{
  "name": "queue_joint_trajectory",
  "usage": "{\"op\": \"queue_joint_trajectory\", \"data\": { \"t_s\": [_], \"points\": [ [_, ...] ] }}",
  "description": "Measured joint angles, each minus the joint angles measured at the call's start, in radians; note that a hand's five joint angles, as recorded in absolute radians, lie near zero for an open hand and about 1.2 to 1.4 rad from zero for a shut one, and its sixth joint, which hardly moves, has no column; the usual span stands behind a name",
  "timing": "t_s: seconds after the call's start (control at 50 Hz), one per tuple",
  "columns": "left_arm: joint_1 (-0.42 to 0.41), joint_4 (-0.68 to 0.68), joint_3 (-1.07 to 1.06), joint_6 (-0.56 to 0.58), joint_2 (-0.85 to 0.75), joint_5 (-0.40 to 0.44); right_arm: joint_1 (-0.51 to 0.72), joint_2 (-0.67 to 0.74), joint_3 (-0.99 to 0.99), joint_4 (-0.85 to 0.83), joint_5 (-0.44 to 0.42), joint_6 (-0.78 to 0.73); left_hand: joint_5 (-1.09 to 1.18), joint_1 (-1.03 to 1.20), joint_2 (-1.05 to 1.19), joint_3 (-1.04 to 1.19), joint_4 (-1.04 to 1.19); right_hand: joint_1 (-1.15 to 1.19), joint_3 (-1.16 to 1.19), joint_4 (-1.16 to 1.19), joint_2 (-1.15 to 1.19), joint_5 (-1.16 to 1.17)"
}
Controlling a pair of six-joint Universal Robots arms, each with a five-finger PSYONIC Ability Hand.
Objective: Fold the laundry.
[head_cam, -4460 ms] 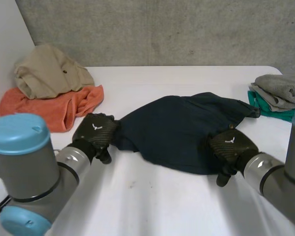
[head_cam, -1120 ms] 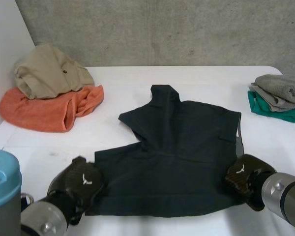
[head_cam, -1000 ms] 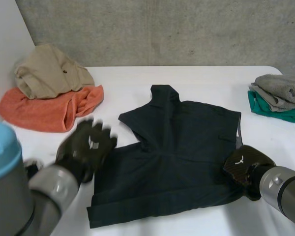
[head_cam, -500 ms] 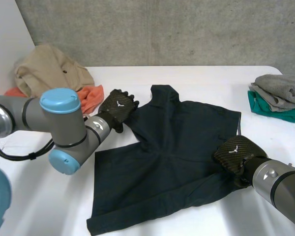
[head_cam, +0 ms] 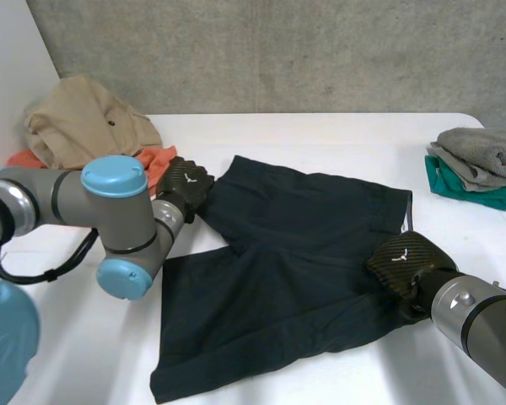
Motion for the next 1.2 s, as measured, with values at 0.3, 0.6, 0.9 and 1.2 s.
{"op": "queue_joint_trajectory", "data": {
  "t_s": [0.3,0.6,0.9,1.2],
  "points": [
    [-0.106,0.003,-0.155,0.073,0.118,-0.173,0.012,0.005,0.0,-0.004,-0.002,0.011,-0.714,-0.777,-0.773,-0.753,-0.771,0.0,0.0,0.0,0.0,0.0],
    [-0.125,-0.087,-0.416,-0.065,0.502,-0.175,0.003,0.008,-0.017,-0.023,0.001,0.073,-0.825,-0.826,-0.876,-0.885,-0.893,0.0,0.0,0.0,0.0,0.0],
    [-0.144,-0.465,-0.743,-0.482,0.793,-0.039,-0.001,0.012,-0.021,-0.058,0.009,0.123,-0.76,-0.765,-0.816,-0.818,-0.823,0.0,0.0,0.0,0.0,0.0],
    [-0.133,-0.302,-0.78,-0.496,0.582,-0.032,-0.004,-0.017,-0.001,-0.054,0.012,0.12,-0.001,0.035,-0.058,-0.051,-0.039,0.0,0.0,0.0,0.0,0.0]
  ]
}}
